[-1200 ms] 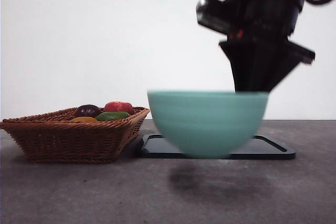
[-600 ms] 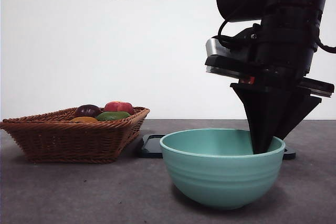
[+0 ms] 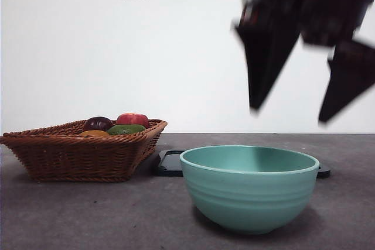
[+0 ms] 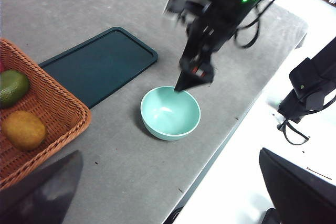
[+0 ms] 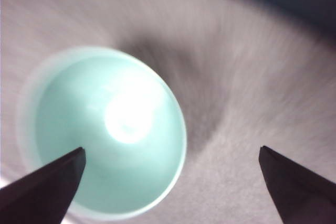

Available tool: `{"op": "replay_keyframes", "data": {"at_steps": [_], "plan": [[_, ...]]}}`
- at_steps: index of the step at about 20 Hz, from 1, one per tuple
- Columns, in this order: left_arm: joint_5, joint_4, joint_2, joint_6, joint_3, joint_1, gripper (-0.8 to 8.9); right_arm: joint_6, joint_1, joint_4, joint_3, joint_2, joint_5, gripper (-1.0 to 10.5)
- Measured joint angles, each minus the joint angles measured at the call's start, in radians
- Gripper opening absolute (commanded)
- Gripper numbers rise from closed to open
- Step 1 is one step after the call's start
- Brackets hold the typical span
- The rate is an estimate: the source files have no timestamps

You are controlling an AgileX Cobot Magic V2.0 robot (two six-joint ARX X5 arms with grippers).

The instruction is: Pick up the wifruite, put it on the bowl, pick up the plate, put it on desk

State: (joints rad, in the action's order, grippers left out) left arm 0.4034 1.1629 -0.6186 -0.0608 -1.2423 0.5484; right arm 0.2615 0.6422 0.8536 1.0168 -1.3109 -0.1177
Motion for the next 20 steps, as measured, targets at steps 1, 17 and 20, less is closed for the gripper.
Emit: {"op": "replay_keyframes", "data": {"at_steps": [1, 17, 20], "plan": [[0.0, 0.0, 0.0, 0.0, 0.0, 0.0, 5.63, -0.003, 0.0, 0.009, 0.002, 0.061, 0.0, 6.0], [0.0, 0.0, 0.0, 0.0, 0.0, 0.0, 5.63, -0.026, 0.0, 0.32, 0.002, 0.957, 0.002, 6.0], [0.0, 0.0, 0.0, 0.0, 0.0, 0.0, 5.63, -0.026, 0.0, 0.32, 0.002, 1.033, 0.002, 6.0]]}}
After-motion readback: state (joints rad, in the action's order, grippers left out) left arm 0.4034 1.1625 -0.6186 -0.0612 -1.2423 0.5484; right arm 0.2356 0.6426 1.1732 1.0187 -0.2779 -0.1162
